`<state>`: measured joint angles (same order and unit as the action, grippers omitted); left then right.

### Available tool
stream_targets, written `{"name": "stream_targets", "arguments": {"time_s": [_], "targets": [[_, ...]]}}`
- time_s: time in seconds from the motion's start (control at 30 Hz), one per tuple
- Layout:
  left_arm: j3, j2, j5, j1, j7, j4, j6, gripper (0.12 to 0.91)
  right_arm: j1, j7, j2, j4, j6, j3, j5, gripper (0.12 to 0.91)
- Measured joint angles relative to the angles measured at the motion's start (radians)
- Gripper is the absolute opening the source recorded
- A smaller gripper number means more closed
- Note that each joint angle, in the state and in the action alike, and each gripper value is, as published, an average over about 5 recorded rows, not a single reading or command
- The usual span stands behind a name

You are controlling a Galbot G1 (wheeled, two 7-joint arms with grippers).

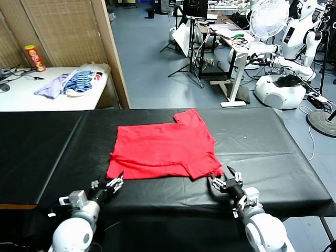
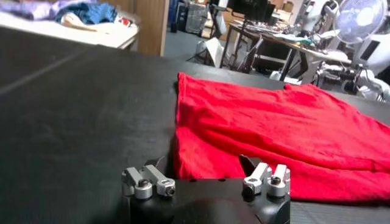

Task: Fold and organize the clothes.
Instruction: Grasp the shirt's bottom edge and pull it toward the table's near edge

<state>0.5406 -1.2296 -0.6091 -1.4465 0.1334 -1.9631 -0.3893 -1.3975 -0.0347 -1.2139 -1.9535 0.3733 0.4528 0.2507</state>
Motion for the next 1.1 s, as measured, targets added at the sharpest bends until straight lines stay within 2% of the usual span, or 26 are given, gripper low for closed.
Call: {"name": "stream_targets", "arguments": {"time_s": [0.07, 0.23, 0.3, 0.4, 0.67, 0.73, 0.83, 0.93, 1.03, 1.1], "targets": [[-0.001, -0.002, 0.000, -0.002, -0.003, 0.000, 0.001, 0.524, -0.004, 0.015, -0.006, -0.004, 0.012, -0.002, 0.008, 0.132], [-0.009, -0.008, 0.047, -0.016, 0.004, -0.013, 0.009, 0.239, -0.025, 0.062, -0.013, -0.038, 0.071, 0.000, 0.045, 0.130], [-0.014, -0.009, 0.091, -0.026, 0.019, -0.024, 0.020, 0.162, -0.040, 0.074, -0.011, -0.060, 0.096, 0.004, 0.050, 0.130], [-0.020, -0.002, 0.164, -0.052, 0.037, -0.046, 0.032, 0.132, -0.076, 0.087, -0.004, -0.101, 0.130, 0.015, 0.053, 0.130], [-0.018, -0.004, 0.245, -0.179, 0.049, -0.148, 0.016, 0.128, -0.180, 0.087, 0.031, -0.201, 0.173, 0.048, 0.066, 0.140], [-0.016, -0.009, 0.250, -0.214, 0.056, -0.175, 0.006, 0.128, -0.196, 0.079, 0.037, -0.218, 0.177, 0.054, 0.074, 0.194], [-0.008, -0.014, 0.248, -0.259, 0.065, -0.209, -0.009, 0.145, -0.219, 0.075, 0.045, -0.244, 0.183, 0.065, 0.087, 0.348], [0.006, -0.012, 0.247, -0.289, 0.070, -0.239, -0.022, 0.255, -0.243, 0.085, 0.051, -0.280, 0.203, 0.080, 0.094, 0.515], [0.022, -0.006, 0.253, -0.310, 0.077, -0.262, -0.038, 0.422, -0.268, 0.098, 0.061, -0.329, 0.240, 0.096, 0.102, 0.678], [0.032, 0.001, 0.256, -0.324, 0.081, -0.279, -0.050, 0.540, -0.280, 0.105, 0.071, -0.364, 0.262, 0.110, 0.120, 0.753]]}}
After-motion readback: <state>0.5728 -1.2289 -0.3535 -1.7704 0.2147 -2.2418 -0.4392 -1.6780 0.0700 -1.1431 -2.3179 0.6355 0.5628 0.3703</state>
